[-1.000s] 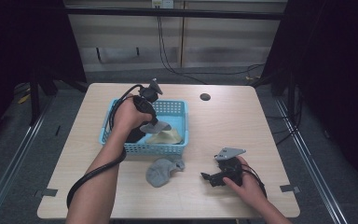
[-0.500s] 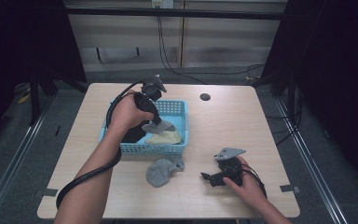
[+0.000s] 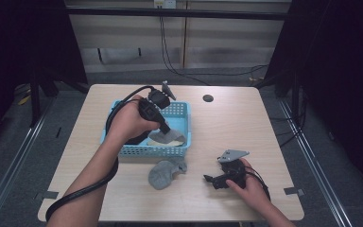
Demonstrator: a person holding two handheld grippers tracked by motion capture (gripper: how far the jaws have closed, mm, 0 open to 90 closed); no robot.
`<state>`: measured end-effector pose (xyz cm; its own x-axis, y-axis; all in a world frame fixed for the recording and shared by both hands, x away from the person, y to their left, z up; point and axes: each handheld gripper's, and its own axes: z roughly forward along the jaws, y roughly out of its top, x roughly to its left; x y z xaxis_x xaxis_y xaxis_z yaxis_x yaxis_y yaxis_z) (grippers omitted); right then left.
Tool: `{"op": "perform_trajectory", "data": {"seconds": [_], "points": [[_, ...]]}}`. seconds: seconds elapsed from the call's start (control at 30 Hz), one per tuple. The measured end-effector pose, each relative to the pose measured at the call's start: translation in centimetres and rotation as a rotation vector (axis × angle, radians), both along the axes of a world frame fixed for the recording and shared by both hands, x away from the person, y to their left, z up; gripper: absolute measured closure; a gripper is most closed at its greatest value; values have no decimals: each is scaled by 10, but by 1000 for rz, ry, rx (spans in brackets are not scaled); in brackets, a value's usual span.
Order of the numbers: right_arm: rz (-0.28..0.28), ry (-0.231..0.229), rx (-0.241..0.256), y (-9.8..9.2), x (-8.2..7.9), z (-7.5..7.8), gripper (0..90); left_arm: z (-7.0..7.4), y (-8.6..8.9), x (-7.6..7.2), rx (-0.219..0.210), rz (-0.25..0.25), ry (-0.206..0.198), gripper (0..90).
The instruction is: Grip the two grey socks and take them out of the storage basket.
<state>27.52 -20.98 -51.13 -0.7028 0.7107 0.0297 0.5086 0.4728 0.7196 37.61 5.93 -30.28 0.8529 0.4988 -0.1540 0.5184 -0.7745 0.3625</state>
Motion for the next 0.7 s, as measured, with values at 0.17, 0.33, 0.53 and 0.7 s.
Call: {"op": "perform_trajectory", "data": {"seconds": [0.17, 0.33, 0.53, 0.7], "points": [[0, 0, 0, 0, 0, 0, 104, -1, -6, -12, -4, -34, -1, 843], [0, 0, 0, 0, 0, 0, 104, -4, -14, -26, -9, -84, 2, 842], [0, 1, -2, 0, 0, 0, 104, -14, -21, -41, -23, -126, 12, 842], [-1, 1, -2, 0, 0, 0, 104, -31, -25, -48, -6, -151, 40, 841]]}}
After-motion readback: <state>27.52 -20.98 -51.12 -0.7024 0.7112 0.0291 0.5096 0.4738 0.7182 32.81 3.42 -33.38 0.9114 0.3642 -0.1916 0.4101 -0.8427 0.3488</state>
